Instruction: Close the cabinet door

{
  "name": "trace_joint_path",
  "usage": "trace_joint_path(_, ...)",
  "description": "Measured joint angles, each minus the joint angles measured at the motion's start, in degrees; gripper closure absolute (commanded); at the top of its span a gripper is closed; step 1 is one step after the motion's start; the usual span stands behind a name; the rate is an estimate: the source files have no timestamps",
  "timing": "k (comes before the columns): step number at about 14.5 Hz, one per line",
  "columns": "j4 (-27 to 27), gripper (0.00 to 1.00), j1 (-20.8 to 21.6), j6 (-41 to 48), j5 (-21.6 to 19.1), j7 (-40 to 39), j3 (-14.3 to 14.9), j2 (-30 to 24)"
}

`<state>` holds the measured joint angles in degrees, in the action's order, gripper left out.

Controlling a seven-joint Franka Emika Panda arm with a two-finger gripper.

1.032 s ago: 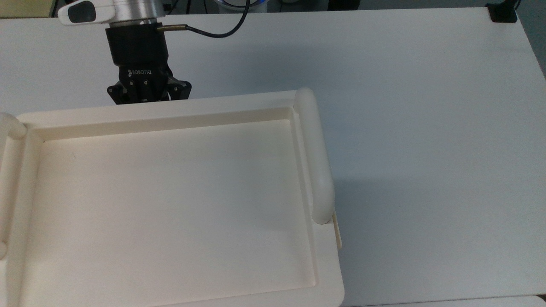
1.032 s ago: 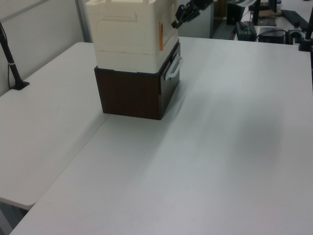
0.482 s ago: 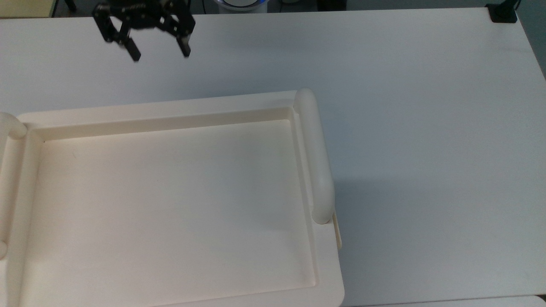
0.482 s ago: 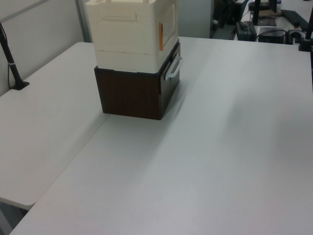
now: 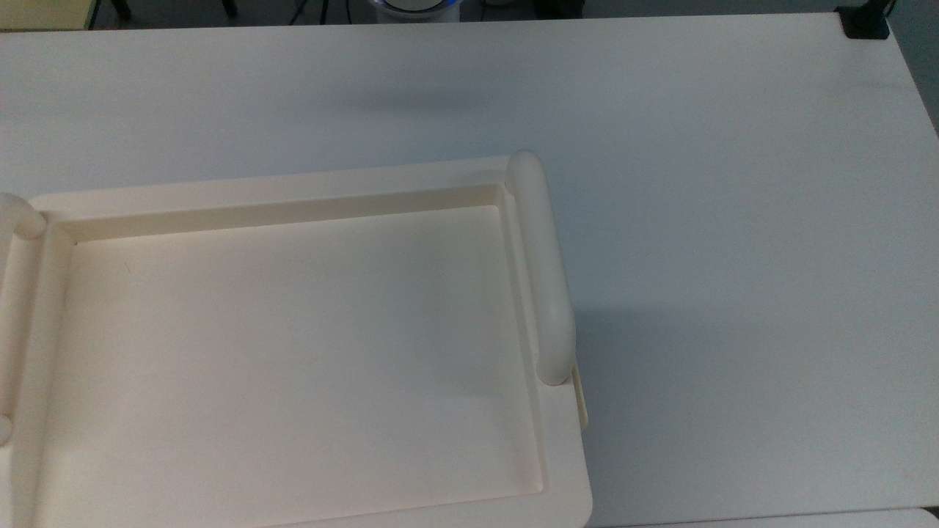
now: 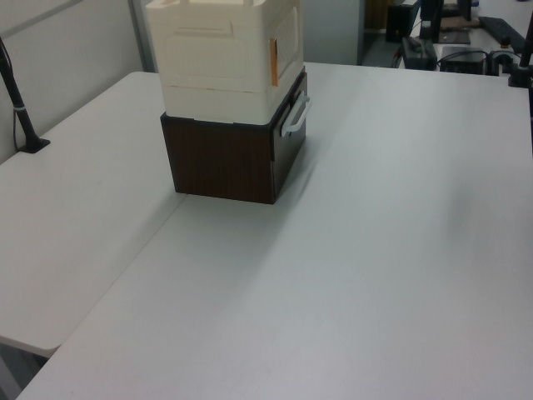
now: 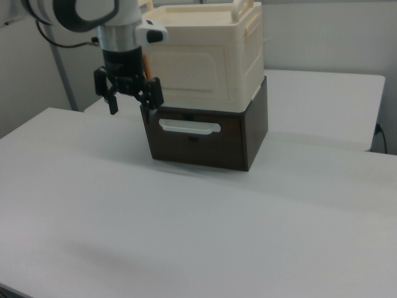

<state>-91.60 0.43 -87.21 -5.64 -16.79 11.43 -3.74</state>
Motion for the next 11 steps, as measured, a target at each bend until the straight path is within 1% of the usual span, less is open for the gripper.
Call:
trace_joint_path(2, -0.12, 0.0, 1.9, 0.0, 1.66, 0.23, 0.0, -0.51)
trace_joint_path(5, -0.3, 0.0, 4.41, -2.16, 4.17, 2.7, -0.02, -0.12)
trace_joint_path(11, -0.39, 0.0, 4.39, -4.4, 4.54, 3.14, 0.05, 0.74)
